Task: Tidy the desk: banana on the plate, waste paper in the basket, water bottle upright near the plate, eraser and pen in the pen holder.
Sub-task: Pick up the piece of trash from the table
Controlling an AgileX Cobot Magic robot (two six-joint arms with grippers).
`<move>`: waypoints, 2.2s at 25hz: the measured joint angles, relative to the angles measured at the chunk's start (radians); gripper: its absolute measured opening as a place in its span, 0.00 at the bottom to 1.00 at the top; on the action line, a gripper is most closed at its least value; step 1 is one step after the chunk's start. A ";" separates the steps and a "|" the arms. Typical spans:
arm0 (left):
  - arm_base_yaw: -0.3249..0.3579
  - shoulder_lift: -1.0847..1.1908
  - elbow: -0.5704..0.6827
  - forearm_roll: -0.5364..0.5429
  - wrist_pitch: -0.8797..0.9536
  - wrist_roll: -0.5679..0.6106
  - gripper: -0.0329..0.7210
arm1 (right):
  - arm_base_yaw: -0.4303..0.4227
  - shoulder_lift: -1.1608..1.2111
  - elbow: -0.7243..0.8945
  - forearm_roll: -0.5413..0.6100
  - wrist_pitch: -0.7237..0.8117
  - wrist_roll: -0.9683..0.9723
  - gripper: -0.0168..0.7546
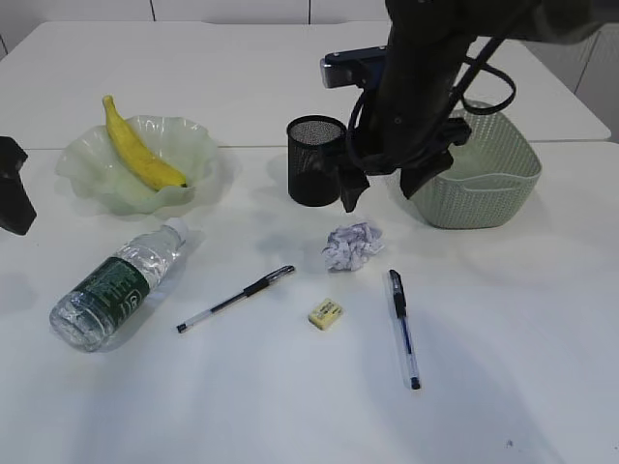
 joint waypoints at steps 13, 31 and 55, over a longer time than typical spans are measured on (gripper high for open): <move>0.000 0.000 0.000 0.000 0.000 0.004 0.65 | 0.000 0.207 -0.094 0.020 -0.040 -0.016 0.80; 0.000 0.000 0.000 -0.006 0.000 0.006 0.63 | 0.000 0.293 -0.104 0.026 -0.049 -0.019 0.36; 0.000 0.000 0.000 -0.006 0.000 0.006 0.61 | 0.000 0.274 -0.104 0.066 0.014 -0.073 0.03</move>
